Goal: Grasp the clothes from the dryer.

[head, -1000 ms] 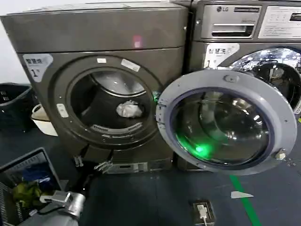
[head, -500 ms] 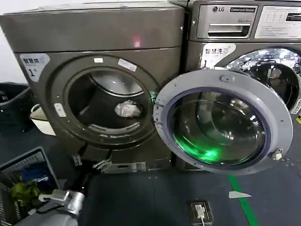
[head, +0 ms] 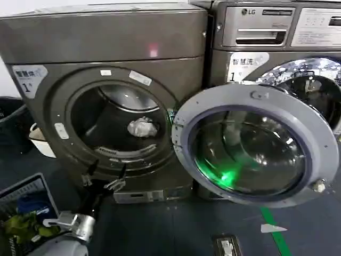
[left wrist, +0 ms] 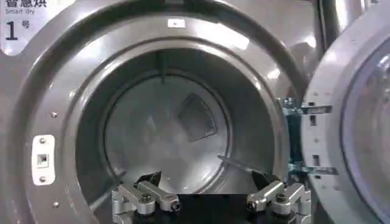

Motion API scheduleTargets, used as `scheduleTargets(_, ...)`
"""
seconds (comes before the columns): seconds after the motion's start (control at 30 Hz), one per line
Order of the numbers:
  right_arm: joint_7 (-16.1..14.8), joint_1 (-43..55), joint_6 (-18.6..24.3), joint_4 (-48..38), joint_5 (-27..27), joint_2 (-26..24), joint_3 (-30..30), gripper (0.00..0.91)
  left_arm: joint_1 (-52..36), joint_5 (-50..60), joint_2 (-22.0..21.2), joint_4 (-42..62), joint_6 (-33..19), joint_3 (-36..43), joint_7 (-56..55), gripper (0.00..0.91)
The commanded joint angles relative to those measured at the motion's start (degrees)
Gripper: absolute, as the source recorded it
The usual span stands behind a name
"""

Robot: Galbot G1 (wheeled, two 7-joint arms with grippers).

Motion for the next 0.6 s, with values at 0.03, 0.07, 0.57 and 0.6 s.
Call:
scheduleTargets(0.03,-0.2,0.0,1.1,0.0,0.1,0.1,0.0,0.907,-0.1,0.0,0.0,0.1,0.2,0.0,-0.2,0.907)
scheduleTargets(0.07,-0.2,0.0,1.1,0.0,0.1,0.2,0.0,0.907,-0.2,-0.1,0.0,0.2,0.3,0.0,-0.4,0.907)
scheduleTargets(0.57,0.0,-0.2,1.2,0.8,0.1,0.6,-0.1,0.907,-0.4,-0.4,0.3,0.3,0.8,-0.1,-1.7,0.907)
scheduleTargets(0.6,0.0,-0.2,1.2,0.7,0.1,0.6,-0.1,0.907,-0.4,-0.4,0.3,0.3,0.8,0.0,-1.9,0.907)
